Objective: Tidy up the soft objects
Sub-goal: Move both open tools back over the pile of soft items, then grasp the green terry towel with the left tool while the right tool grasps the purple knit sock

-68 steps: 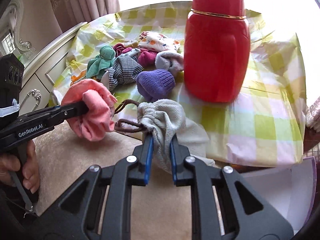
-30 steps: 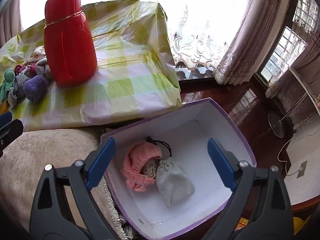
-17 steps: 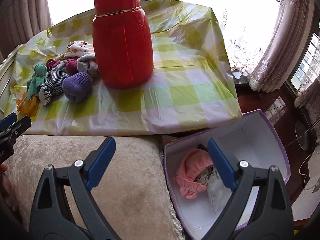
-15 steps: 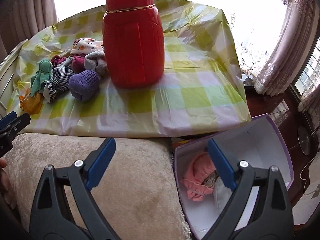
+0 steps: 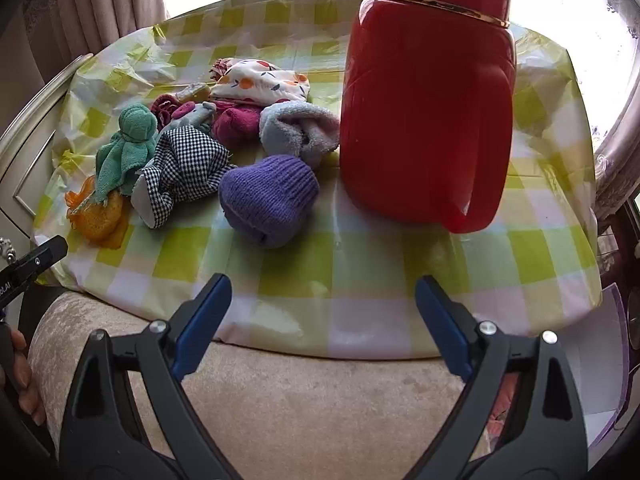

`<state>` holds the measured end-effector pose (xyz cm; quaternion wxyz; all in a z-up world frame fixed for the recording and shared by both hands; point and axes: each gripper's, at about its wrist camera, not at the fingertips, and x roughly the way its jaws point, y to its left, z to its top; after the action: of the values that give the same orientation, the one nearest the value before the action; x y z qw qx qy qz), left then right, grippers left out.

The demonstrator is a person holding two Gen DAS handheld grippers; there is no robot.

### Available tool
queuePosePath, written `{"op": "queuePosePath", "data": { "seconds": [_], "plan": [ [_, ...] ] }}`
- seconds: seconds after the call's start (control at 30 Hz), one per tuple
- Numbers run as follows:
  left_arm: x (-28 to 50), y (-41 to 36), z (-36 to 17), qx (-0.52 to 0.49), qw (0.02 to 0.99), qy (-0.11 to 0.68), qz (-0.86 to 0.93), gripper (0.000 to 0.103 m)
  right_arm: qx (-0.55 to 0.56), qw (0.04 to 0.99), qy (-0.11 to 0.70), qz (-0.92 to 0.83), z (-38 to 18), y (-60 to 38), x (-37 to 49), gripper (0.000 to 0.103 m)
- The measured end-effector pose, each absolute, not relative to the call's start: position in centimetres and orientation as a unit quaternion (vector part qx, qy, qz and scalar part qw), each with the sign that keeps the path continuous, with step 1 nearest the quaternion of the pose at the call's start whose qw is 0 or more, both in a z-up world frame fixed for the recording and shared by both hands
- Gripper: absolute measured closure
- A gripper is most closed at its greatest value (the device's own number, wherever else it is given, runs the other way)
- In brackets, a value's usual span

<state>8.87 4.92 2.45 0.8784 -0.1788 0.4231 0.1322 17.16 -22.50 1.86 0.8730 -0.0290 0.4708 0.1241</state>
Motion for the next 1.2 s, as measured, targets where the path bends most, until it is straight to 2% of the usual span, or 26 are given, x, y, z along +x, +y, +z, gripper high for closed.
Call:
{"op": "queuePosePath", "data": {
  "seconds": [0.17, 0.4, 0.67, 0.7, 0.77, 0.83, 0.87, 1.0, 1.2],
  "plan": [
    [11.0, 7.1, 2.3, -0.188, 0.875, 0.421, 0.151, 0.025, -0.016, 0.873, 0.476, 0.107, 1.3, -20.7, 19.4, 0.009],
    [17.9, 6.2, 3.0, -0.116, 0.89, 0.419, 0.135, 0.025, -0.009, 0.876, 0.473, 0.091, 0.7, -18.6, 21.9, 0.009],
    [24.8, 4.8, 0.5, -0.042, 0.885, 0.449, 0.119, 0.025, -0.015, 0.874, 0.479, 0.08, -0.2, -17.2, 23.5, 0.009],
    [25.2, 4.7, 0.1, -0.034, 0.884, 0.449, 0.122, 0.027, -0.011, 0.872, 0.482, 0.081, -0.4, -17.1, 23.7, 0.01],
    [25.7, 4.7, -0.5, -0.019, 0.881, 0.454, 0.132, 0.049, -0.01, 0.871, 0.484, 0.086, -0.8, -16.9, 23.9, 0.017],
    [25.7, 4.9, -0.7, -0.022, 0.882, 0.451, 0.133, 0.053, -0.012, 0.868, 0.487, 0.096, -1.1, -16.6, 24.1, 0.023],
    [25.6, 4.9, -0.7, -0.021, 0.883, 0.449, 0.134, 0.057, -0.013, 0.866, 0.489, 0.103, -1.3, -16.3, 24.2, 0.03],
    [24.8, 4.6, -0.2, -0.014, 0.886, 0.441, 0.14, 0.062, -0.021, 0.868, 0.483, 0.112, -1.2, -15.8, 23.9, 0.039],
    [22.9, 4.0, 1.1, -0.007, 0.89, 0.427, 0.158, 0.063, -0.006, 0.871, 0.477, 0.121, -0.8, -16.3, 23.4, 0.046]
  ]
}}
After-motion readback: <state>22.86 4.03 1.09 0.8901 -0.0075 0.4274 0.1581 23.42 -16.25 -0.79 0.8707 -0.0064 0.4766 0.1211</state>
